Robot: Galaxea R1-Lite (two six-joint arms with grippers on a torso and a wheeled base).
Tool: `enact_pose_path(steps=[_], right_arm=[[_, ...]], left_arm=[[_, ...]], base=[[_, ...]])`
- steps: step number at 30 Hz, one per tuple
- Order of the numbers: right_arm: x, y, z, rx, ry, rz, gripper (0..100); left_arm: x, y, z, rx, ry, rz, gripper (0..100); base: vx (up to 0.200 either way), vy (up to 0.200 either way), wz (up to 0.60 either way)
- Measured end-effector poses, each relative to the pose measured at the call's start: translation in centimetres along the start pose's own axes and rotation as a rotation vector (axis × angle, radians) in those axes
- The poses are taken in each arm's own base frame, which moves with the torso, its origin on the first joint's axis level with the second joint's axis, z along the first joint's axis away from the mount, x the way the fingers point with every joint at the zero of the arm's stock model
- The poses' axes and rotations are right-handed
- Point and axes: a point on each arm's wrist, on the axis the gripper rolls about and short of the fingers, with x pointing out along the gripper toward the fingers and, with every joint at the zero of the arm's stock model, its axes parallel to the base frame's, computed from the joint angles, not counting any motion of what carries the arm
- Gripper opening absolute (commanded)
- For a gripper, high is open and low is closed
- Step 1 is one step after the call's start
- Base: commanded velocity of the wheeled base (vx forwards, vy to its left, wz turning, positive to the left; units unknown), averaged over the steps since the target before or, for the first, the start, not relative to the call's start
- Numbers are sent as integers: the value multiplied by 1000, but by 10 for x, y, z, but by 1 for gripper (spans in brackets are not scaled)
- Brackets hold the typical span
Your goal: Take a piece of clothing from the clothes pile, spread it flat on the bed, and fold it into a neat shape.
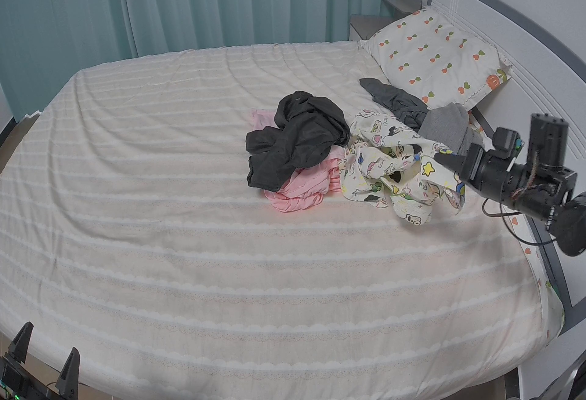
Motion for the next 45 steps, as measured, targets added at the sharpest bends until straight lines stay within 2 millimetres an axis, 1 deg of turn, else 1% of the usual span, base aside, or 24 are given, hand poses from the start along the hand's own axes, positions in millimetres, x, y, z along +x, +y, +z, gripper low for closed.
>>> enact_pose_path(steps=[1,4,8,12,14,19,23,26,34,39,45], right_arm=[[-10,13,3,-9,-2,34,0],[-29,36,9,-24,11,90,0],[-55,79,28,-62,-15,218,0],[-75,106,40,-107,-45,311,0],[-86,114,45,-122,-70,345,0],[-107,124,47,-134,-76,408,0],[-125,129,41,-137,-41,442,0],[-137,129,36,-144,-14,474,0],[-162,129,30,-160,2,569,0],[-169,127,28,-165,5,590,0],[-171,129,27,-168,13,614,0]], left_arm=[[0,0,0,0,0,0,100],[0,0,0,0,0,0,100],[0,0,0,0,0,0,100],[0,0,0,0,0,0,100],[0,0,0,0,0,0,100],[0,0,0,0,0,0,100],[0,0,0,0,0,0,100],[0,0,0,0,0,0,100],[0,0,0,0,0,0,100],[0,0,0,5,-1,-3,100],[0,0,0,57,-2,-8,100]], base=[[0,0,0],[0,0,0],[0,0,0],[0,0,0],[0,0,0],[0,0,0],[0,0,0],[0,0,0],[0,0,0],[0,0,0],[0,0,0]])
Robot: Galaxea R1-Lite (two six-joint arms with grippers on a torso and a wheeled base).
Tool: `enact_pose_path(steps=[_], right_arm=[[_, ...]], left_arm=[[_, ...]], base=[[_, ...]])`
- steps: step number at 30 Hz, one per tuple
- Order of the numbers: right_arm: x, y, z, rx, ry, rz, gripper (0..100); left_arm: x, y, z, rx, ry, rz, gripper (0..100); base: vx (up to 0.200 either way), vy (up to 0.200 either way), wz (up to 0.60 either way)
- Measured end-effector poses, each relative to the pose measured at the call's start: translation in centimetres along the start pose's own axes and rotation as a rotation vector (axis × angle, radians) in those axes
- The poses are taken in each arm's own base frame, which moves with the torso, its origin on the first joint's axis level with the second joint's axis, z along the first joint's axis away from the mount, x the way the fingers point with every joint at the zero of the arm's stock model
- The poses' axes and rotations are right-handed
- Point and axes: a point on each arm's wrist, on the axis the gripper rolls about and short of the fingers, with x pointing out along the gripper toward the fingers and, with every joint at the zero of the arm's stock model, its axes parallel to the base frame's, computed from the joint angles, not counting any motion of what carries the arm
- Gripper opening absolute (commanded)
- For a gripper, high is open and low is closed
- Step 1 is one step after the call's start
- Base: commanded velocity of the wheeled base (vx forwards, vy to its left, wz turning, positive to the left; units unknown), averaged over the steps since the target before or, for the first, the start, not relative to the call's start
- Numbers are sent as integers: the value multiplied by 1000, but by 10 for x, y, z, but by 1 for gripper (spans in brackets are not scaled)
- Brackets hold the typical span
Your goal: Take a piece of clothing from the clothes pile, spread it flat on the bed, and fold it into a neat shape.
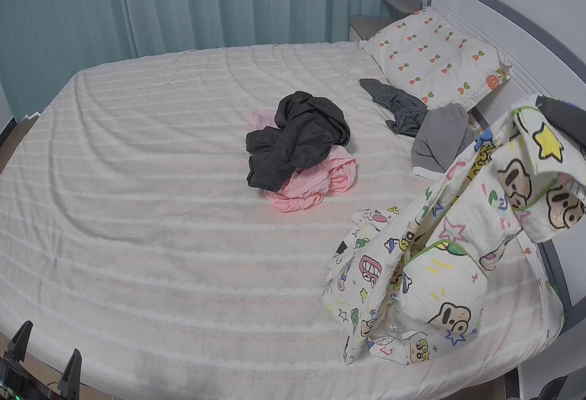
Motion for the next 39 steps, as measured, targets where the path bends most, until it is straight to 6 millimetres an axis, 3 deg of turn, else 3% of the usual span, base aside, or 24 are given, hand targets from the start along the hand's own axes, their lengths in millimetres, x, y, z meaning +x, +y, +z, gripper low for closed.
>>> enact_pose_path(steps=[11,15,18,21,25,31,34,39], right_arm=[[12,3,7,-2,5,44,0],[16,2,7,0,10,42,0],[19,1,7,2,13,42,0],[22,0,8,2,12,42,0],[26,-2,9,0,9,42,0],[32,-4,10,-1,4,41,0],[35,-5,11,-1,0,40,0],[40,-8,15,-2,-10,33,0]], left_arm=[[1,0,5,-1,-8,-21,100],[-3,1,31,-88,-75,-51,100],[-2,1,67,-129,-103,-157,100],[5,0,87,-144,-73,-273,100],[34,-2,112,-176,47,-442,100],[83,-12,129,-193,181,-586,100],[112,-24,132,-198,240,-658,100],[159,-62,122,-202,364,-806,100]], base=[[0,0,0],[0,0,0],[0,0,0],[0,0,0],[0,0,0],[0,0,0],[0,0,0],[0,0,0]])
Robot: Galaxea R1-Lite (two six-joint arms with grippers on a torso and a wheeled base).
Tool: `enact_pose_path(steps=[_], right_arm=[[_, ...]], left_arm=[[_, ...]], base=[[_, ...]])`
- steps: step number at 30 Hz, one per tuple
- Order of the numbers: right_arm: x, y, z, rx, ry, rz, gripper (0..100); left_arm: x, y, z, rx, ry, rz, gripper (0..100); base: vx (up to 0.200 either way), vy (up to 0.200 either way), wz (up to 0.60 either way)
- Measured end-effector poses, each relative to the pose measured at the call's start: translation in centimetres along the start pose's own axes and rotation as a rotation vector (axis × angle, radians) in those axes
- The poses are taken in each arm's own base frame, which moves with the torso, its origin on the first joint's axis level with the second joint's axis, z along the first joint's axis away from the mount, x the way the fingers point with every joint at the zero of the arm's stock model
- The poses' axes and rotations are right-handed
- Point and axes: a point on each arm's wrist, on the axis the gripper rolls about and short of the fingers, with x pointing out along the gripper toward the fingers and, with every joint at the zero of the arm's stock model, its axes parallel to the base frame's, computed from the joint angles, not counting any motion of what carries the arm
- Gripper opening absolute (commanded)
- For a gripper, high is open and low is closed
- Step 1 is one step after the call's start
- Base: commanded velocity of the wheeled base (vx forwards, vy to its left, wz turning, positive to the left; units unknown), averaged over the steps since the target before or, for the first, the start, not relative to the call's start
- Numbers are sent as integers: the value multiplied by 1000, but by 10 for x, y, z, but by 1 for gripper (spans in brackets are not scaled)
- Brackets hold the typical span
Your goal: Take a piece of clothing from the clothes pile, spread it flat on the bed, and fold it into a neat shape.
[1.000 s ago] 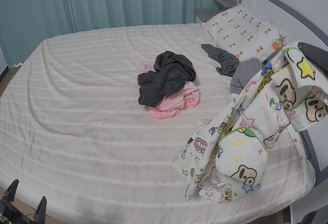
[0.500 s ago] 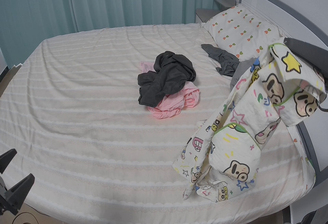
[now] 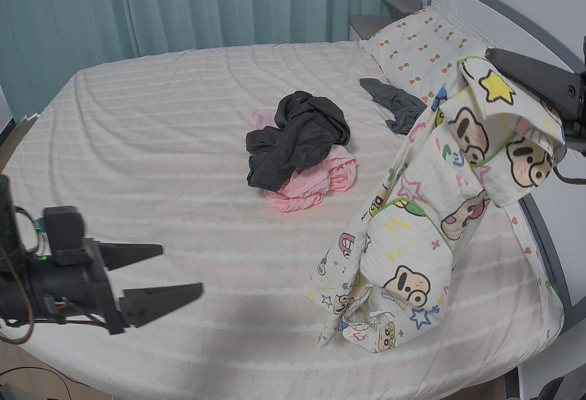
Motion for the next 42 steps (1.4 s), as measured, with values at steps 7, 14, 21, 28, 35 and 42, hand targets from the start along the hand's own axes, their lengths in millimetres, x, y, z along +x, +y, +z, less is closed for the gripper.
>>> enact_pose_path(steps=[7,14,21,28,35,42], right_arm=[[9,-4,6,-4,-18,-9,0],[16,-9,7,-1,-17,-18,0],[19,-11,6,2,-11,-24,0],[19,-11,6,2,-8,-20,0],[20,-11,6,2,-7,-16,0],[17,-9,6,0,-11,-12,0]], left_arm=[[81,-16,-15,12,139,-184,100],[137,-28,-21,-39,38,-144,100],[174,-30,-26,-87,-92,24,100],[198,-31,-24,-101,-126,70,100],[223,-29,-24,-105,-159,89,100],[253,-15,-29,-118,-267,218,100]], base=[[0,0,0],[0,0,0],[0,0,0],[0,0,0],[0,0,0],[0,0,0]])
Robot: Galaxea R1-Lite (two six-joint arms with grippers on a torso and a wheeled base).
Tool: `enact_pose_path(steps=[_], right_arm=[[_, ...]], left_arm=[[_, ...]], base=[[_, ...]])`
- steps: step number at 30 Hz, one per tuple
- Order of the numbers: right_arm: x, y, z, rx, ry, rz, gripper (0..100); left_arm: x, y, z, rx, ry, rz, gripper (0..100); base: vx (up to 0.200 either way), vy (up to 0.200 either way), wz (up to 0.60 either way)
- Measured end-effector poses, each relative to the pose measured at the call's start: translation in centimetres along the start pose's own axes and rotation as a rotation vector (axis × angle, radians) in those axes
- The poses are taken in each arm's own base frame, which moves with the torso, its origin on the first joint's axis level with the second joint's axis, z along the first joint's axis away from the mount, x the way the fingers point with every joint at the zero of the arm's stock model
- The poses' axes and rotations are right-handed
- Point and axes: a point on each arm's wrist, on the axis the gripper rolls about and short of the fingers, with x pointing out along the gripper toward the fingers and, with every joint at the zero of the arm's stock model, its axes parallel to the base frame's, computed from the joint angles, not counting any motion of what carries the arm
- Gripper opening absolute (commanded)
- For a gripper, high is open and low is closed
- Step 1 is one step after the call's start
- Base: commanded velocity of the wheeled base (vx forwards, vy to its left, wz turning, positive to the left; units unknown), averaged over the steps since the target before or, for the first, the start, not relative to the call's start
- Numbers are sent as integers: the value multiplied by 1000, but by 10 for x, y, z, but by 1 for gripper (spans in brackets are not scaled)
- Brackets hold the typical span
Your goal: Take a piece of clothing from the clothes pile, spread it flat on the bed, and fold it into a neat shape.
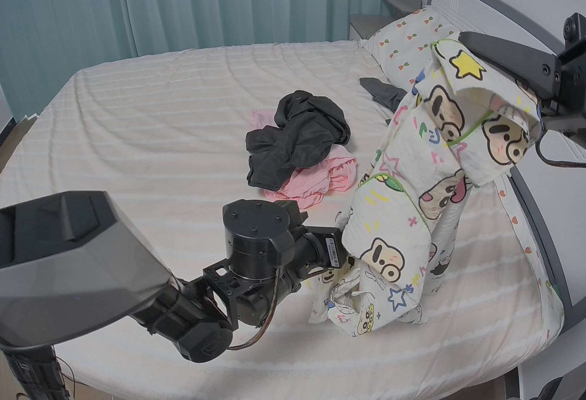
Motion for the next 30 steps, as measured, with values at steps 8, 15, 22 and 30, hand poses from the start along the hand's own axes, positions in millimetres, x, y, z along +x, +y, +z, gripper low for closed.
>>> enact_pose_path(steps=[8,15,22,30], right_arm=[[-4,3,2,-6,-13,4,0],[-5,4,3,-8,-14,11,0],[-6,5,3,-8,-15,12,0],[-9,1,3,-6,-20,-12,0]], left_arm=[[4,17,-28,47,67,66,100],[7,25,-40,51,104,83,100],[15,28,-49,31,106,64,0],[19,26,-43,-38,2,15,0]], base=[[0,0,0],[0,0,0],[0,0,0],[0,0,0]])
